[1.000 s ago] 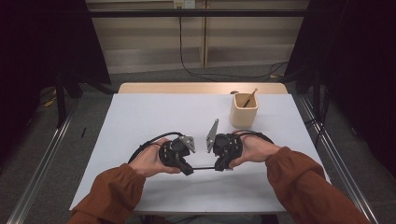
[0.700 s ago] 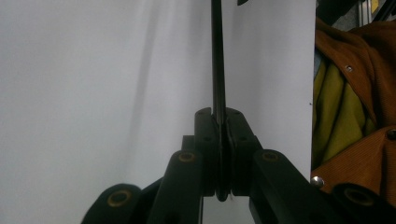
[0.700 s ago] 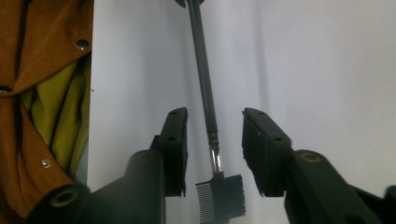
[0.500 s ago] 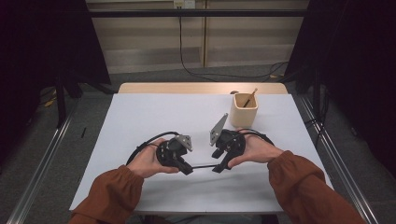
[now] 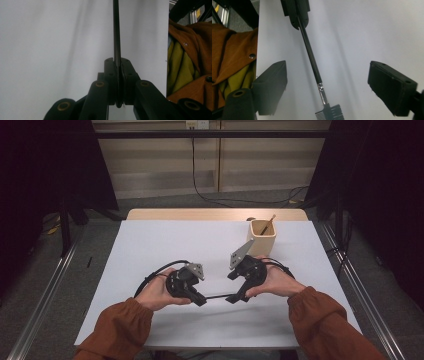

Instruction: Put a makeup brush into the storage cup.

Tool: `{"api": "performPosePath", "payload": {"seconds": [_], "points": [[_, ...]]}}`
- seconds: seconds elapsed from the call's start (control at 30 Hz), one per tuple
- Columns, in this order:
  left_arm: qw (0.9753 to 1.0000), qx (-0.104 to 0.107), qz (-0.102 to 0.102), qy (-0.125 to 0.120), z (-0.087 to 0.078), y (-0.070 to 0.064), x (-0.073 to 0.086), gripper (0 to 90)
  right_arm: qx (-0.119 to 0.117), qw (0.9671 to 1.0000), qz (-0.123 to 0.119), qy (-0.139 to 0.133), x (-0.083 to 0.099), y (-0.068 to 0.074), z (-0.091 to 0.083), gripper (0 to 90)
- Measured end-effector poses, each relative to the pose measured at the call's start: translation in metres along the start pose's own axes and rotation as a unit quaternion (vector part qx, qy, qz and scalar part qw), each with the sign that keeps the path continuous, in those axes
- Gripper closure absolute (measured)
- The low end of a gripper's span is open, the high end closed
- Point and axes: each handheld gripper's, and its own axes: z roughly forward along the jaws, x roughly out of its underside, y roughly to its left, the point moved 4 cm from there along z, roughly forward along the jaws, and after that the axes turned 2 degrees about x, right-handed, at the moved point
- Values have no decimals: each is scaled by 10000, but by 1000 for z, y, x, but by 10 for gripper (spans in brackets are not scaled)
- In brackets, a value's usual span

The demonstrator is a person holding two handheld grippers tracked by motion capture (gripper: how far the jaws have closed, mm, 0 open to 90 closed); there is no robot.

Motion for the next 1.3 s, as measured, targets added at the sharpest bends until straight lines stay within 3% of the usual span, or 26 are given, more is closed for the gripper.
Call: {"api": "performPosePath", "payload": {"seconds": [0.13, 0.33, 0.9, 1.3], "points": [[10000, -15, 1, 5, -1, 0, 1, 854, 154, 9996, 171, -133, 2, -4, -2, 79], [10000, -29, -13, 28, 0, 1, 2, 854, 166, 9991, 130, -360, 4, -3, -2, 28], [9998, -90, -106, -124, -5, 1, 8, 854, 454, 9935, 377, -975, 11, -6, -17, 39], [9995, -123, -191, -224, -6, 2, 13, 854, 486, 9888, 546, -1303, 21, -5, -25, 50]]}}
